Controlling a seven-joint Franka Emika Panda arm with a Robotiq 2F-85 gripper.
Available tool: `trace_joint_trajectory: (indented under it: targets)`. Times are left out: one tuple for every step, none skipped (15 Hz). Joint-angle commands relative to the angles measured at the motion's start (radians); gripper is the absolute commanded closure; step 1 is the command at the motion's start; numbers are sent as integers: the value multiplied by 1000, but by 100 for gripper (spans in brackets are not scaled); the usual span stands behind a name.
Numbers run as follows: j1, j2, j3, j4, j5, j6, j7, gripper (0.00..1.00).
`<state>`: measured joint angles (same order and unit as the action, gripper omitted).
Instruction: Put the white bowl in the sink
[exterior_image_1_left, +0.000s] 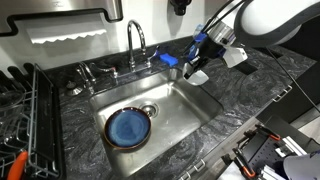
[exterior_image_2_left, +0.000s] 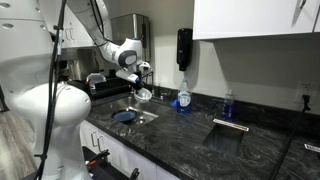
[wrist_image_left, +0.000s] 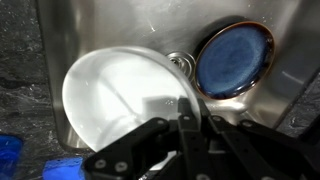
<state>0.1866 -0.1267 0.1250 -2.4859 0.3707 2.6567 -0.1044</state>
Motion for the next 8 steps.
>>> trace_joint_trajectory:
  targets:
    - [4,-1,-2,1,-5,-3,6,91]
    - [3,-1,-2,0,-5,-3,6,91]
    - [3,-1,-3,0,-5,-3,6,91]
    - [3,-1,-3,-1,-5,-3,6,91]
    - [3,-1,-3,-1,-5,-3,6,91]
    - [17,16,-10,10,52,-7,-40,98]
    - [47,39,-21,28,163,-24,-129,98]
    - [95,58,-50,49,255,-35,-194,98]
